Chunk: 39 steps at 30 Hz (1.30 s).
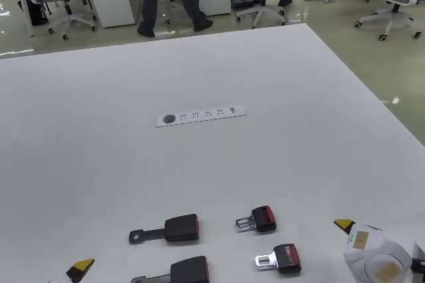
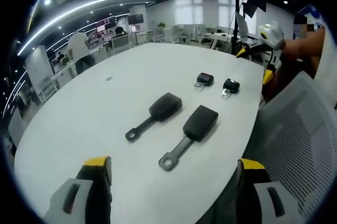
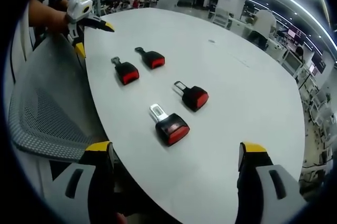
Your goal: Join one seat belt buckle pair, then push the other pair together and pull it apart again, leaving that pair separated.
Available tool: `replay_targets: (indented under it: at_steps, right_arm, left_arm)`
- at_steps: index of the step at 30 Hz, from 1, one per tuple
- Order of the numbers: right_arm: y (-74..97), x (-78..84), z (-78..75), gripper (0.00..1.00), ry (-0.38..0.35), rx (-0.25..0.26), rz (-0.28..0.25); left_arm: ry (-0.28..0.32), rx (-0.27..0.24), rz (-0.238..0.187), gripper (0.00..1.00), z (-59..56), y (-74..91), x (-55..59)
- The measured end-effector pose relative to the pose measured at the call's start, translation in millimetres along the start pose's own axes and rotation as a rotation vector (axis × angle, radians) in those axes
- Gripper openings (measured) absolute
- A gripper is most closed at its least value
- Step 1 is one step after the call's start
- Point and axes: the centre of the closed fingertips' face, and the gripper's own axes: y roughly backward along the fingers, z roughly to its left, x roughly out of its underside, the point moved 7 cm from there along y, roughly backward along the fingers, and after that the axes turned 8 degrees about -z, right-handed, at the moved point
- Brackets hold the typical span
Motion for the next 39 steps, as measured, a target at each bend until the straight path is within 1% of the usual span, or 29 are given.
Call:
replay_targets:
  at_steps: [6,10,14,18,24,28,36,39]
  right_arm:
    - [1.6,0.8,0.5,1.0,-0.006,0.001,-0.004]
    - [2.5,0.5,0.3,1.0,-0.009,0.006,-0.009]
    - [3.1,0.4,0.8,1.0,-0.01,0.007,-0.012]
    - [5.3,2.0,-0.2,1.0,-0.016,0.014,-0.013]
    - [9.3,3.5,0.1,1.0,-0.018,0.02,-0.009]
    - [11.7,4.1,-0.7,1.0,-0.021,0.024,-0.007]
    - [15.4,4.3,-3.3,1.0,-0.023,0.034,-0.01]
    - [14.9,4.0,-3.2,1.0,-0.019,0.032,-0.012]
  left_arm:
    - [-0.004,0.0,0.001,1.0,-0.1,0.6,-1.3]
    - [-0.006,0.0,-0.001,1.0,-2.9,1.5,-4.0]
    - [-0.003,-0.001,-0.001,1.0,-1.5,2.6,-0.8]
    - [-0.004,0.0,0.001,1.0,-2.6,2.7,-1.0]
    - [-0.006,0.002,-0.001,1.0,-0.1,1.0,0.9]
    - [-0.012,0.01,0.001,1.0,-3.8,0.1,-1.1]
    - [-0.018,0.011,0.001,1.0,-4.7,-0.2,-3.5]
    - [-0.017,0.011,-0.001,1.0,-6.0,-0.6,-6.6]
